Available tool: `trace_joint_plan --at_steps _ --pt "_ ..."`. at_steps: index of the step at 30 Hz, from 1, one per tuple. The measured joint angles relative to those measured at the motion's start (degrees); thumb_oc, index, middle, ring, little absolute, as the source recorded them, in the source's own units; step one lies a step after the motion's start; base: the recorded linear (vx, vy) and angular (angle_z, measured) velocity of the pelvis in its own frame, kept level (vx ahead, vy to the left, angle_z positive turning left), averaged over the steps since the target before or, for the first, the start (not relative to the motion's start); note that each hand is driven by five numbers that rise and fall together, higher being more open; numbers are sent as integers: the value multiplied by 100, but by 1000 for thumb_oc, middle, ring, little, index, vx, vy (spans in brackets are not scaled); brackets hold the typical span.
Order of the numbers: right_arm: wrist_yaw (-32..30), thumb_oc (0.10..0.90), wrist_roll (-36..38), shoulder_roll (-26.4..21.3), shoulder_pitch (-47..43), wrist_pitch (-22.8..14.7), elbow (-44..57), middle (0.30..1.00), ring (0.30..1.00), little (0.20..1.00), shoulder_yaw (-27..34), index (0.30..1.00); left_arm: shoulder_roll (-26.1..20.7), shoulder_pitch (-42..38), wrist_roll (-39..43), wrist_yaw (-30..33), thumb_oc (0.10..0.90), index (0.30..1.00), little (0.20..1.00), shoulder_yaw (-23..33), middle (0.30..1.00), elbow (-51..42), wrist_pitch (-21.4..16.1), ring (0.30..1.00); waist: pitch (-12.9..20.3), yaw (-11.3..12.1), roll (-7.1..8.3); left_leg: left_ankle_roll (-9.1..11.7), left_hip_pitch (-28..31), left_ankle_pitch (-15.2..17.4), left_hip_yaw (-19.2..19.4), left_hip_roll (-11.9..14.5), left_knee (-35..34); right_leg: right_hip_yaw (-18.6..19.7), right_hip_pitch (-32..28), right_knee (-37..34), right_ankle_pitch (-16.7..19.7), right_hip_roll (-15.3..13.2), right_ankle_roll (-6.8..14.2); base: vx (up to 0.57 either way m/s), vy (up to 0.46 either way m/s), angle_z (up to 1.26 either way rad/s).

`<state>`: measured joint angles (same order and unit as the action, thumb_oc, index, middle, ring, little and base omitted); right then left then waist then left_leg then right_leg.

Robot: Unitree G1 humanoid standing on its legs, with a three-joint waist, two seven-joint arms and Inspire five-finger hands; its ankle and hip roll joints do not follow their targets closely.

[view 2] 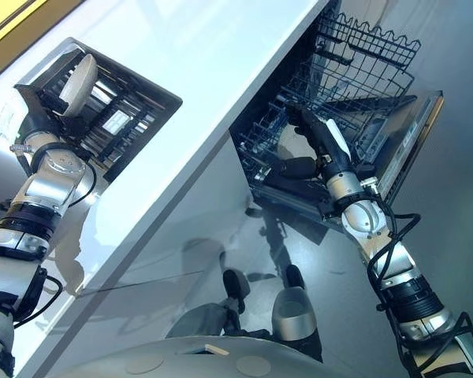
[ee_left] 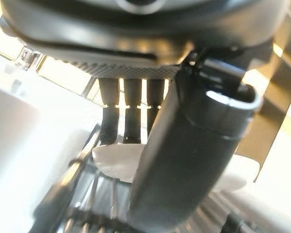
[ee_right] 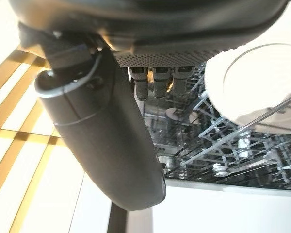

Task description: Pick up plates and place into dishwasher.

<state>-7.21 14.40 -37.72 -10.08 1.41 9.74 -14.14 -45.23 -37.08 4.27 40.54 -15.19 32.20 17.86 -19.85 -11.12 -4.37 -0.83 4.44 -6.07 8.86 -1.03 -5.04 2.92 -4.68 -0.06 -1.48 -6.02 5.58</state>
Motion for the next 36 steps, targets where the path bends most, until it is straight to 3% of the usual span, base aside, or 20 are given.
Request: trace_joint_plan --at_steps 13,19,23,28,36 --pt "-118 800 -29 -6 20 -198 162 900 900 900 190 900 -528 146 -202 -147 100 300 200 449 300 -1372 -1237 300 14 274 20 3 100 -4 -154 1 0 -214 -286 -184 28 -19 -21 -71 -8 8" --pt "-205 800 -299 -110 0 -547 220 900 900 900 430 900 -729 154 -208 -461 100 300 200 499 300 -1930 -1695 300 110 391 167 14 103 -12 -210 7 -1 -278 -333 -212 29 -12 -24 -104 -13 5" --pt "-580 800 -754 -440 -209 -742 230 900 900 900 692 900 -884 319 -207 -1076 100 300 200 515 300 -2830 -1813 300 180 493 290 15 94 -12 -299 3 -2 -357 -397 -293 47 -16 -37 -100 -38 9" --pt "-948 800 -1293 -1009 -1069 -887 231 900 900 900 714 900 -976 512 -203 -1919 100 300 200 542 300 -3641 -1821 300 188 575 304 18 92 -15 -357 -1 -1 -394 -426 -303 48 -7 -38 -68 -24 5" --pt "-601 800 -1799 -1462 -1686 -1126 236 900 900 900 705 900 -999 573 -158 -3527 100 300 200 530 300 -4002 -1824 300 360 800 379 36 107 -21 -477 -6 -1 -577 -586 -442 60 -4 -55 -41 4 11"
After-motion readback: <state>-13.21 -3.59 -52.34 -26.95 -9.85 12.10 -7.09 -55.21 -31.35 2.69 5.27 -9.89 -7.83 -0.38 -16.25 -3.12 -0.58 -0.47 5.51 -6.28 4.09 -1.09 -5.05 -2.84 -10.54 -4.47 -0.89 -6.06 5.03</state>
